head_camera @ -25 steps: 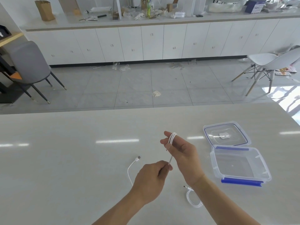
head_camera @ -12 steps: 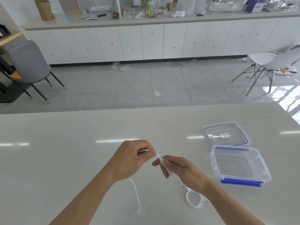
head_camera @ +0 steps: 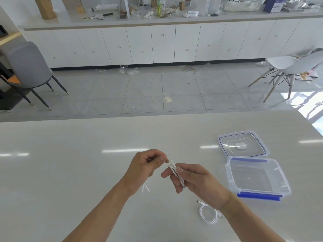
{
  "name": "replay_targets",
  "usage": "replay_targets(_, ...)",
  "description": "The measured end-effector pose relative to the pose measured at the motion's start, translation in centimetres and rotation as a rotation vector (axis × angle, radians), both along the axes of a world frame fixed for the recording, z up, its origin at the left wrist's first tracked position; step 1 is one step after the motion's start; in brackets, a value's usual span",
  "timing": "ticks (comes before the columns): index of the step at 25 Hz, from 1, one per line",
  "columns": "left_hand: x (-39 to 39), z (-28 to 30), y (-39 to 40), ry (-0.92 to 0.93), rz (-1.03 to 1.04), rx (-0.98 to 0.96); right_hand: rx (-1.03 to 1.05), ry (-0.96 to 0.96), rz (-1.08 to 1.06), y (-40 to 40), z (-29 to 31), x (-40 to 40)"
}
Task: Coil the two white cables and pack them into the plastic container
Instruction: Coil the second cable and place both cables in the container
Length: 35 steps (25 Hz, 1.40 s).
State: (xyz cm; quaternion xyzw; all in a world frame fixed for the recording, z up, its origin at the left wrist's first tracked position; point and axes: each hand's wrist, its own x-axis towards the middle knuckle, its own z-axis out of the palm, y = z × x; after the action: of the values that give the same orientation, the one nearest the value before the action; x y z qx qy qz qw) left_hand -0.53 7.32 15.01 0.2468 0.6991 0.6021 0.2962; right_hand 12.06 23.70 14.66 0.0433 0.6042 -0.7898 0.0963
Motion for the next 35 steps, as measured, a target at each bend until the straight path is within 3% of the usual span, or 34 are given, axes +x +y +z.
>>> replay_targets(4,1.8,-1.4,1.3,-0.059,0.055,0.027,-0.219,0.046,-0.092,-0.3,-0.3,-0.7)
replay_targets(8,3.7,-2.6,2.7,-0.053,0.118,0.021,-0.309,0.095,-0.217,-0.5,-0.6,-1.6)
replay_targets(14,4.6,-4.1,2.7,0.113,0.152,-0.15,-0.359,0.127,-0.434,0.0,-1.1,-3.0)
replay_targets(17,5.1,-4.1,2.5,0.217,0.071,-0.243,-0.296,0.146,-0.542,0.3,-1.5,-3.6)
replay_targets(19,5.2,-3.7,2.2,0.282,0.005,-0.332,-0.104,0.124,-0.575,0.4,-1.8,-3.7)
replay_targets(23,4.4,-1.2,1.2,0.418,-0.104,-0.451,0.326,0.085,-0.462,1.0,-2.9,-3.3)
replay_targets(26,3.2,1.3,0.3,0.528,-0.189,-0.448,0.481,0.067,-0.304,1.8,-3.1,-2.5)
replay_targets(31,0.5,3.7,0.1,0.557,-0.254,-0.408,0.367,0.058,-0.093,0.7,-1.1,-1.2)
replay_targets(35,-1.1,3.6,0.1,0.328,-0.201,-0.266,0.158,0.02,-0.084,0.3,-0.5,-0.7)
